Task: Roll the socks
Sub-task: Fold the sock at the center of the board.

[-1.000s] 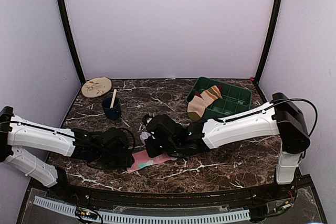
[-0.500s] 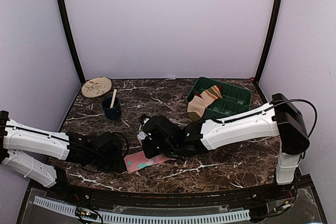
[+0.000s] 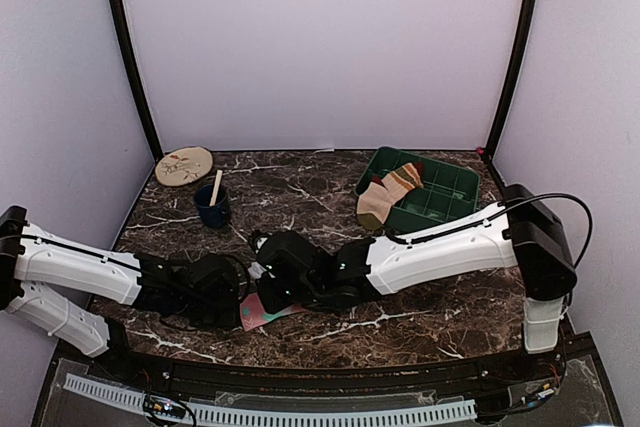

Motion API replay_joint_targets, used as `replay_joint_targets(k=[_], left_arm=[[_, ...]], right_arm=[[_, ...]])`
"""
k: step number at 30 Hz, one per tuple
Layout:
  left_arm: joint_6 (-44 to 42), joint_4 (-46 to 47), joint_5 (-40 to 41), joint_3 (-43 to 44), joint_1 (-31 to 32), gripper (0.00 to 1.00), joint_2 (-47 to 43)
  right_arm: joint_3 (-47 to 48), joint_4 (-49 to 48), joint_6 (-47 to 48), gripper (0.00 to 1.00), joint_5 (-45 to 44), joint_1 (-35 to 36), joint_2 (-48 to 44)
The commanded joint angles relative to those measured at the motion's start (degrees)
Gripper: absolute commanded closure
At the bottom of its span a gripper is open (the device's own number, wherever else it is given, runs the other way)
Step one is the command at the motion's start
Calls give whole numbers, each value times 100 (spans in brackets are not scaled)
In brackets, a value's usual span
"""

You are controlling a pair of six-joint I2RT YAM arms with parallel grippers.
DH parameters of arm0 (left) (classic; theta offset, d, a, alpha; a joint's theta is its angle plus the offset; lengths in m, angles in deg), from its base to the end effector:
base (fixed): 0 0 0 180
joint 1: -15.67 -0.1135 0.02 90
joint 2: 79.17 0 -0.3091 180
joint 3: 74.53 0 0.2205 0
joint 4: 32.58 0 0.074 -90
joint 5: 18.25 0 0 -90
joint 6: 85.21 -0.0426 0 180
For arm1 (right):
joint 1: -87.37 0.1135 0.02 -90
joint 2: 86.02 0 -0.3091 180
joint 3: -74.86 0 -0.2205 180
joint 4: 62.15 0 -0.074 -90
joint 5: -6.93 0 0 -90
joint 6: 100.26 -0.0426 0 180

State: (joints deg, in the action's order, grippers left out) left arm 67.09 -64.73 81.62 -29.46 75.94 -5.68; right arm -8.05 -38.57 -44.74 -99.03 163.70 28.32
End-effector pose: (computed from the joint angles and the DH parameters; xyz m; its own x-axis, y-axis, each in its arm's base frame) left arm 0.0971 -0.1553 0.2039 -0.9213 -0.1458 -0.3606 -0.0042 0.9307 -0.3656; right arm 0.1165 0.4296 0.2546 -0.6284 -0.2806 -0.7255 -0.6421 0.7136 0.2802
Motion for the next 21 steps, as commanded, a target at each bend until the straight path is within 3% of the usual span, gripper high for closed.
replay_joint_targets(k=[1,12,21], left_arm=[[71,-104,-67,-19,11,93,42],[215,-220,-1,-63,11,94,-152],[325,-212,-14,-128,11,94,-239]], right_arm=[[294,-9,115,100,184,120,189],[345,-41,119,100,411,153,373],[155,-364,56,92,699,176,465]])
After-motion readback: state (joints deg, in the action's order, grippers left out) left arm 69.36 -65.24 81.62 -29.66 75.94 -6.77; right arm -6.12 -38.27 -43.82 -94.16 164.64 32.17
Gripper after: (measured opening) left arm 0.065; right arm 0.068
